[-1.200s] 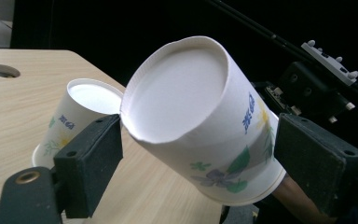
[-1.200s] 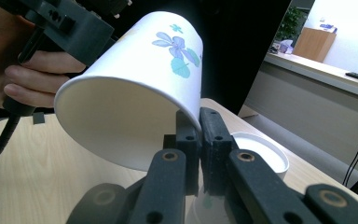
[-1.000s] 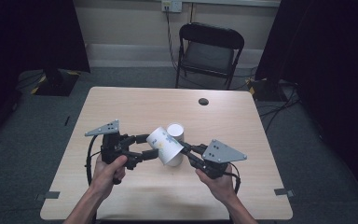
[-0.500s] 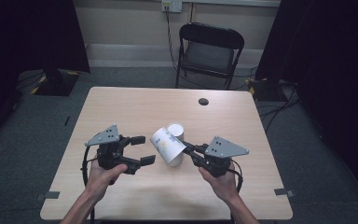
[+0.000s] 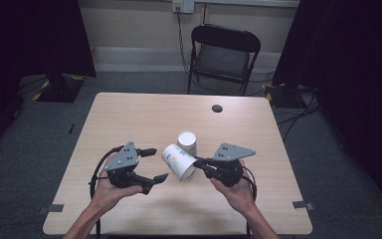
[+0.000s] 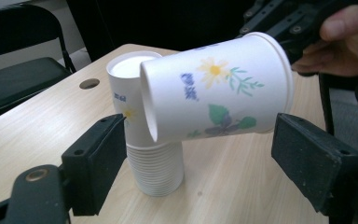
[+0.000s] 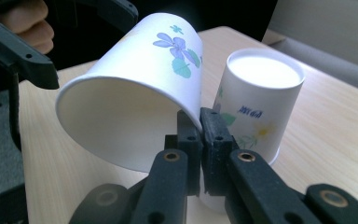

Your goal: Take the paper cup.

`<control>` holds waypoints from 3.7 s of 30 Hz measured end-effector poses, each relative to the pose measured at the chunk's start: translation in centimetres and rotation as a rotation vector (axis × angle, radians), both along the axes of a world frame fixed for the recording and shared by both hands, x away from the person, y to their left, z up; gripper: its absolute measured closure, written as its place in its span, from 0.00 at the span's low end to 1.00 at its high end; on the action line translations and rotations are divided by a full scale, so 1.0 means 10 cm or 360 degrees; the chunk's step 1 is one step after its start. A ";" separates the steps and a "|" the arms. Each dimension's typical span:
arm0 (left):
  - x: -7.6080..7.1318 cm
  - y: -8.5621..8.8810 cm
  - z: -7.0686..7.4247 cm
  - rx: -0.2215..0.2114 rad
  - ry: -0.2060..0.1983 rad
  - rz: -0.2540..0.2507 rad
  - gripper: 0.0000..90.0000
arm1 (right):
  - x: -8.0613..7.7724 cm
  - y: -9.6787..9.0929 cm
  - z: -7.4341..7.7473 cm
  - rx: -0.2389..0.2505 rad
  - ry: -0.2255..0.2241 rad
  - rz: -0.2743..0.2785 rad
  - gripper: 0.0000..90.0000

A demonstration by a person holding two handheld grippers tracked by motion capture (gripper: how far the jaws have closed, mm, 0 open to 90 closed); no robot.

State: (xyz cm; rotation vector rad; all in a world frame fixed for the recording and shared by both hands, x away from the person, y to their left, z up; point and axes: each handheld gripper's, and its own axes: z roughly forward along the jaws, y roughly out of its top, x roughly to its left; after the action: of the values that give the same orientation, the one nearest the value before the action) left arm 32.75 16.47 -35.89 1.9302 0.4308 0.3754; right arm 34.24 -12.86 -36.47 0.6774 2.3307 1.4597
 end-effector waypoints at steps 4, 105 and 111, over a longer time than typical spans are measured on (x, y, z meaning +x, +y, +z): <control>-0.01 -0.05 -0.02 0.0066 -0.0041 -0.0017 0.20 | 0.02 0.02 -0.02 -0.0055 0.0047 0.0018 0.98; 0.01 -0.42 -0.42 0.0479 -0.0105 -0.0154 0.31 | 0.22 0.25 -0.08 -0.0181 0.0402 0.0026 0.53; 0.05 -0.33 -0.41 0.0397 -0.0028 -0.0103 0.31 | 0.20 0.15 -0.07 -0.0102 0.0366 -0.0010 0.49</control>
State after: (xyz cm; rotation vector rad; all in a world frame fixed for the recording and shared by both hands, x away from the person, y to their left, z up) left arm 33.26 13.15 -39.96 2.1755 0.3204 0.4194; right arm 36.20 -11.32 -37.12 0.8754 2.5309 1.3611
